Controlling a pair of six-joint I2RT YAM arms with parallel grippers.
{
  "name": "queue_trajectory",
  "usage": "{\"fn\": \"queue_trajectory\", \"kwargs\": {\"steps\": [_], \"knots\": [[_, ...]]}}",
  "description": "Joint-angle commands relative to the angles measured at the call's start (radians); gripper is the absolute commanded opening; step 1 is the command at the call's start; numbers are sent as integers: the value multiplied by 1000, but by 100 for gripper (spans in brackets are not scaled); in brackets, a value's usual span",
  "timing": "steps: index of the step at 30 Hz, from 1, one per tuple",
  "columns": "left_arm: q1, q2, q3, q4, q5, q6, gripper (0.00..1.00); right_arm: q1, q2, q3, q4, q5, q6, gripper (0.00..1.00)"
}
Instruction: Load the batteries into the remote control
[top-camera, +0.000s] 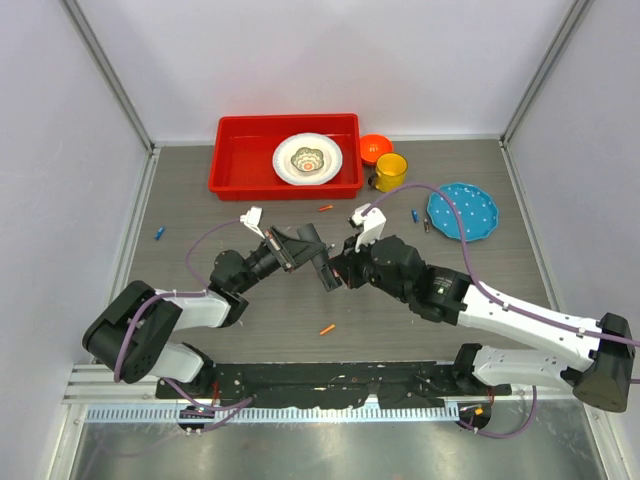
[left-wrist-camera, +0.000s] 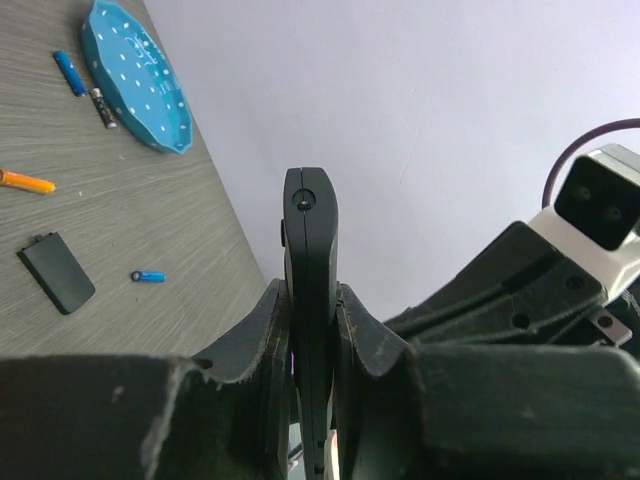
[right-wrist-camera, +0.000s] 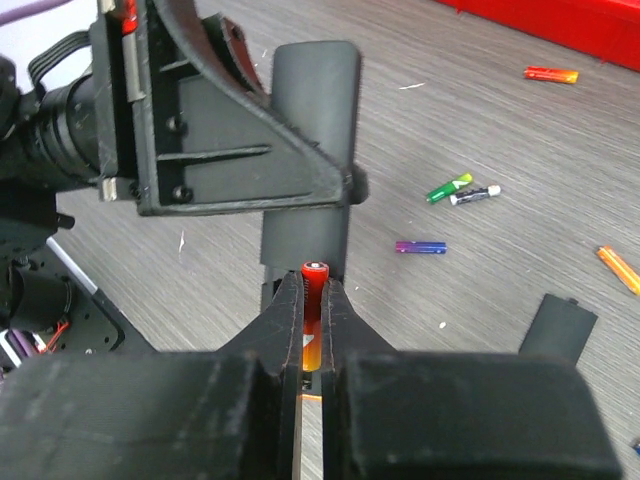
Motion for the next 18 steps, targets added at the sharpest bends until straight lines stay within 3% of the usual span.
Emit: {"fn": "queue_trajectory", "kwargs": {"steps": [1,18], "knots": [[-5,-8,6,262,-13,-11,0,52,11,61,66,45,-49,1],[-5,11,24,262,-13,-49,0,98,66,34,92,118,-76,1]]}}
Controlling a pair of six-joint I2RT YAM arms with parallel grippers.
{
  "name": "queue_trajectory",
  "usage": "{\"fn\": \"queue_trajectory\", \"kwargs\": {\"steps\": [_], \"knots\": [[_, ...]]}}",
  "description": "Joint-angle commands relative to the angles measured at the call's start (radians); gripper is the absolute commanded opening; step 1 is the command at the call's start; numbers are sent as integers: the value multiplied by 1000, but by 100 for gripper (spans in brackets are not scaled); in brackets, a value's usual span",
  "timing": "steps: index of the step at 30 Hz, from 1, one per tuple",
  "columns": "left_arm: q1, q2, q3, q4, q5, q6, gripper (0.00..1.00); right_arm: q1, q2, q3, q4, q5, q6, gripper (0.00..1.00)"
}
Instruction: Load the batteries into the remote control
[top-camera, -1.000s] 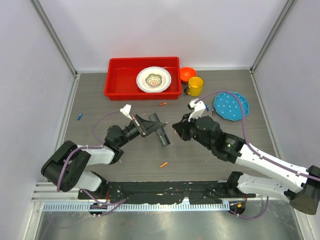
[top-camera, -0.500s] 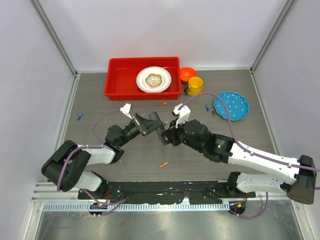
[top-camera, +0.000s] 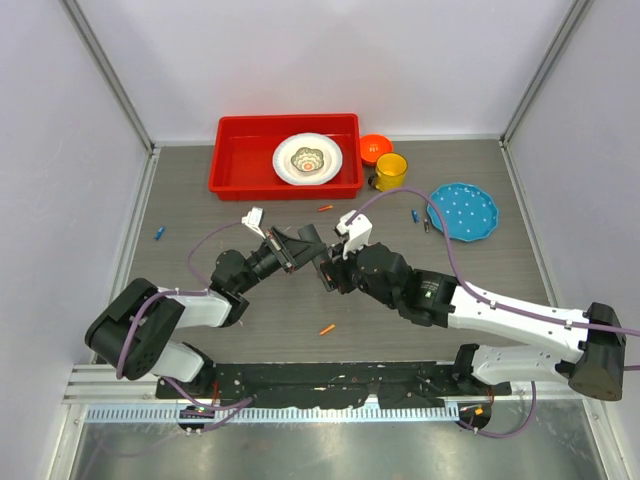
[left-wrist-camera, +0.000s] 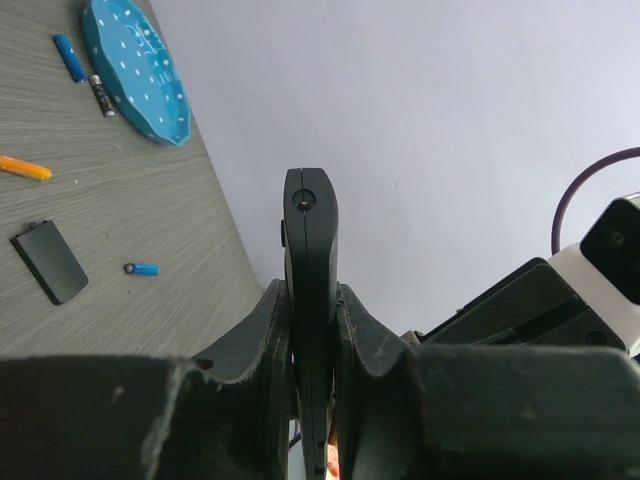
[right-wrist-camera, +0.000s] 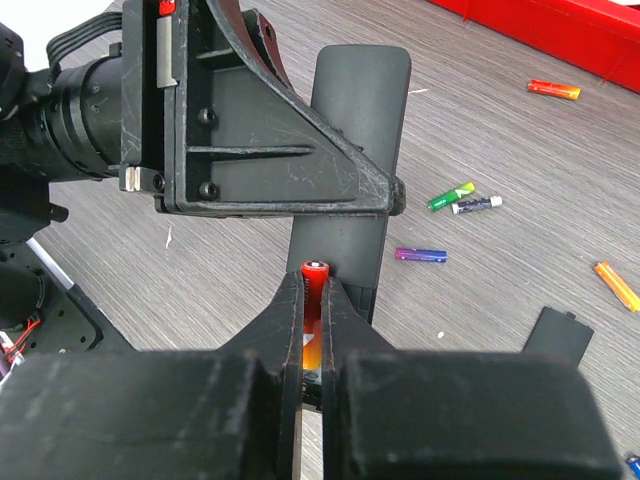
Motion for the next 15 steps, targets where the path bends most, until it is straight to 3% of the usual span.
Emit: {"fn": "queue_trajectory", "kwargs": {"steps": [1,15], "knots": [[-4,-10,24,257,-11,-5,0,8,7,16,60,38,-18,1],[-4,-15,26,257,-31,-8,0,13,21,-5,54,44,1,1]]}}
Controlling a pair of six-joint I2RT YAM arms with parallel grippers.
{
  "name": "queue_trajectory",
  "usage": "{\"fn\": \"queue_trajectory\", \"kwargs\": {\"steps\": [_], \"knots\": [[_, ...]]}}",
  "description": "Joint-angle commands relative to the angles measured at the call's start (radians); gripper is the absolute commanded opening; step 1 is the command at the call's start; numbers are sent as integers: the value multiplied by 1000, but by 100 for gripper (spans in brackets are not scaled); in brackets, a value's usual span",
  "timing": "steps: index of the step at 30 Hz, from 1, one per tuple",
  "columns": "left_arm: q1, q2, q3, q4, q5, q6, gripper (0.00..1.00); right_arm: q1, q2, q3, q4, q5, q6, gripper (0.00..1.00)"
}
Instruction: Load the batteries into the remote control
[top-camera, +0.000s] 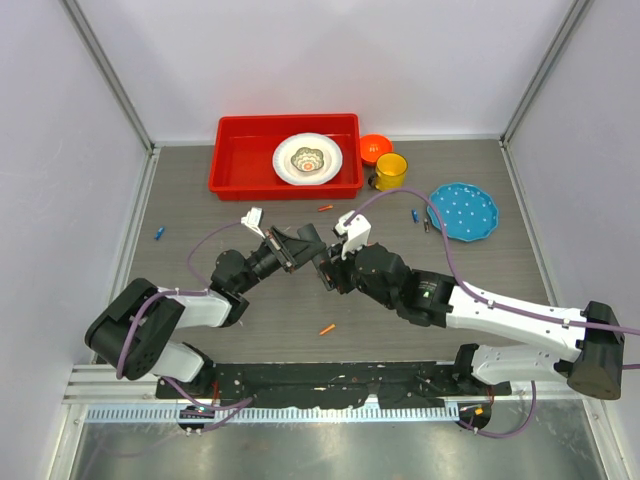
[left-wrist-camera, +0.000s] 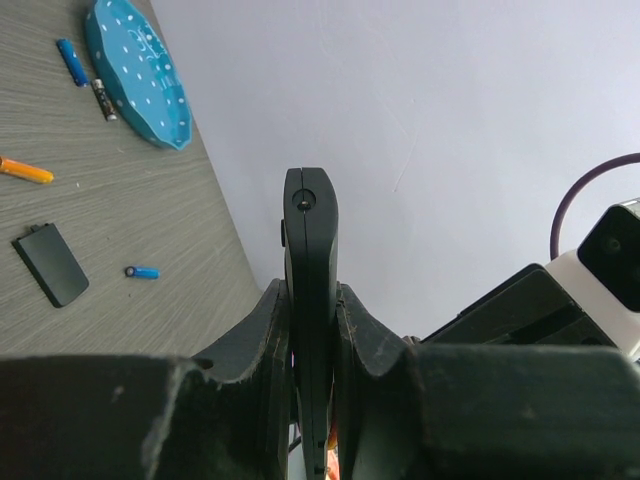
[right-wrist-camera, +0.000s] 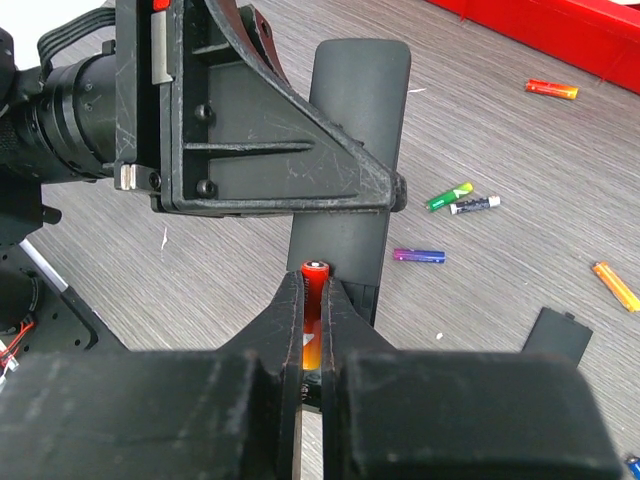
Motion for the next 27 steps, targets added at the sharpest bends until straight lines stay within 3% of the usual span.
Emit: {"fn": "queue_trajectory", "kwargs": {"steps": [1,22,27], "knots": [[-4,-15,29,257,-25,-4,0,11,3,-8,46,28,8,1],[-4,-14,55,256,-60,-5,0,18,35,-17,1,-28,61,1],[-5,-19,53,257,-60,-4,0,18,35,-6,-9,-11,70,8]]}}
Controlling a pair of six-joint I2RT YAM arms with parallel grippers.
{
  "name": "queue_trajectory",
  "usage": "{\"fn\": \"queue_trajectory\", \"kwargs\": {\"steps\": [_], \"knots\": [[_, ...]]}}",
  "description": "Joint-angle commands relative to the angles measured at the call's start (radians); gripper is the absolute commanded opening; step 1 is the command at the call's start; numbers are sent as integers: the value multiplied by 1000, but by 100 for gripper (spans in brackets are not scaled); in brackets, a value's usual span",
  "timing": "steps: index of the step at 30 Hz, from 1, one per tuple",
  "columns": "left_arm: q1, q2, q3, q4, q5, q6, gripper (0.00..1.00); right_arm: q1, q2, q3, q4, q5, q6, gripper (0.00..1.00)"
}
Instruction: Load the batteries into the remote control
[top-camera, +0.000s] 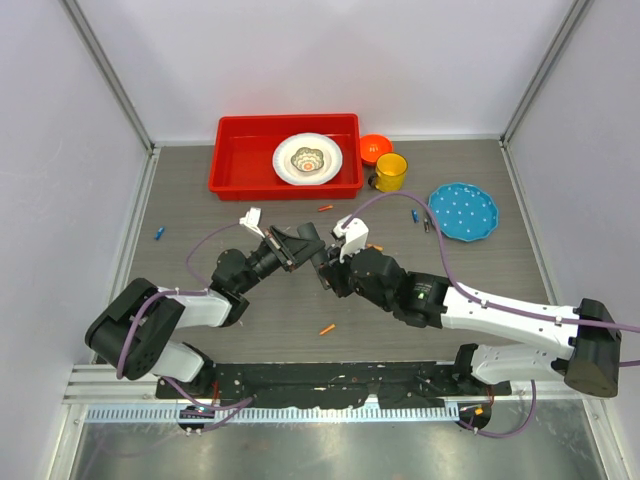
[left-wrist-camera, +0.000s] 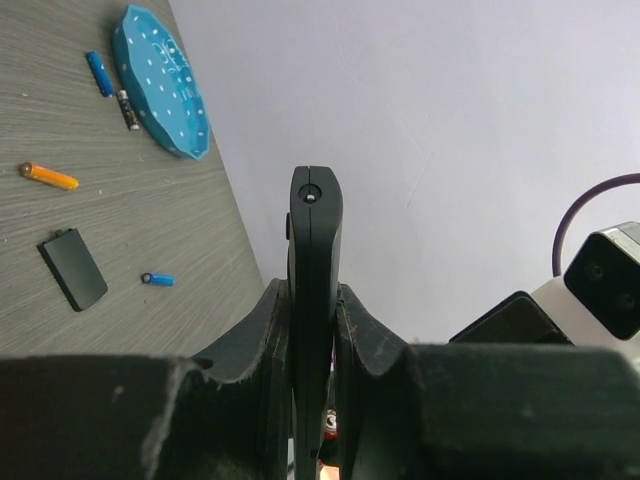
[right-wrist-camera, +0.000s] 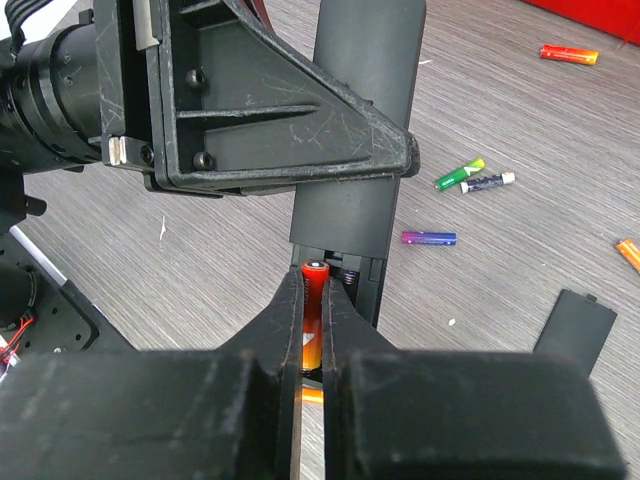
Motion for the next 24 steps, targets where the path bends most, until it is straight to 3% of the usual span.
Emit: {"fn": "queue_trajectory", "kwargs": {"steps": [1,12,24], "knots": [[-3,-19,48,286,-19,-8,0,11,10,24,-20,-5,22,9],[-3,-24,31,286,-19,0,0,11,2,53,-37,25,29,25],[-3,-24,24,286,-21,6,0,11,-9,84,-53,41,34,35]]}}
